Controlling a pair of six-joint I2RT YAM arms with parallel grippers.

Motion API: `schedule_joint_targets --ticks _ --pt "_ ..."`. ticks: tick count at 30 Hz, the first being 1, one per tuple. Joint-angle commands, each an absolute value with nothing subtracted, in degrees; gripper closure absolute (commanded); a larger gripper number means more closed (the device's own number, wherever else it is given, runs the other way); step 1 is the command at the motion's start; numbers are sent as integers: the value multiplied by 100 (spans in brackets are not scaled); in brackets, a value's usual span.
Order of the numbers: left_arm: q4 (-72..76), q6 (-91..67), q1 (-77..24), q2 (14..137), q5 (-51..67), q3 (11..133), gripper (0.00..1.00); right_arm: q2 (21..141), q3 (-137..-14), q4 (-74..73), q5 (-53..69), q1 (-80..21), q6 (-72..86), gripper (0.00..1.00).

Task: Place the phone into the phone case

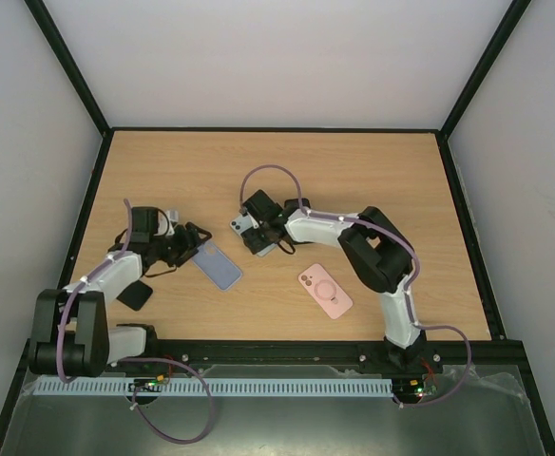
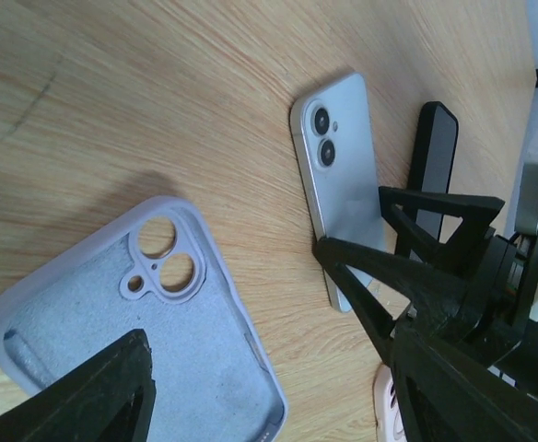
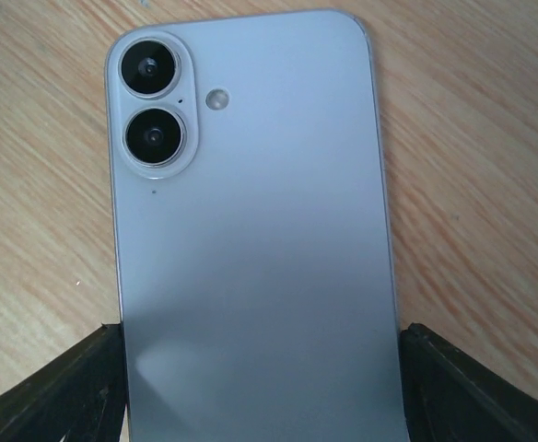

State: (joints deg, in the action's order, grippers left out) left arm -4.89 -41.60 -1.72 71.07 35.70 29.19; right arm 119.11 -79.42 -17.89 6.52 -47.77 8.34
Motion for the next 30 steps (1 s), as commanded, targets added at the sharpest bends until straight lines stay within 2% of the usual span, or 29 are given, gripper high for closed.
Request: schedule_joint_targets --ticks 1,21,30 --pt "56 -4329 -220 7320 3919 3091 31 11834 -7401 -1932 1126 -4791 1303 39" --pt "1102 -4718 -650 8109 4159 3168 36 11104 -6393 83 3146 -4687 2254 48" --pt "1190 -4986 -856 8228 4033 3103 49 10999 -6264 389 3290 -4685 2461 49"
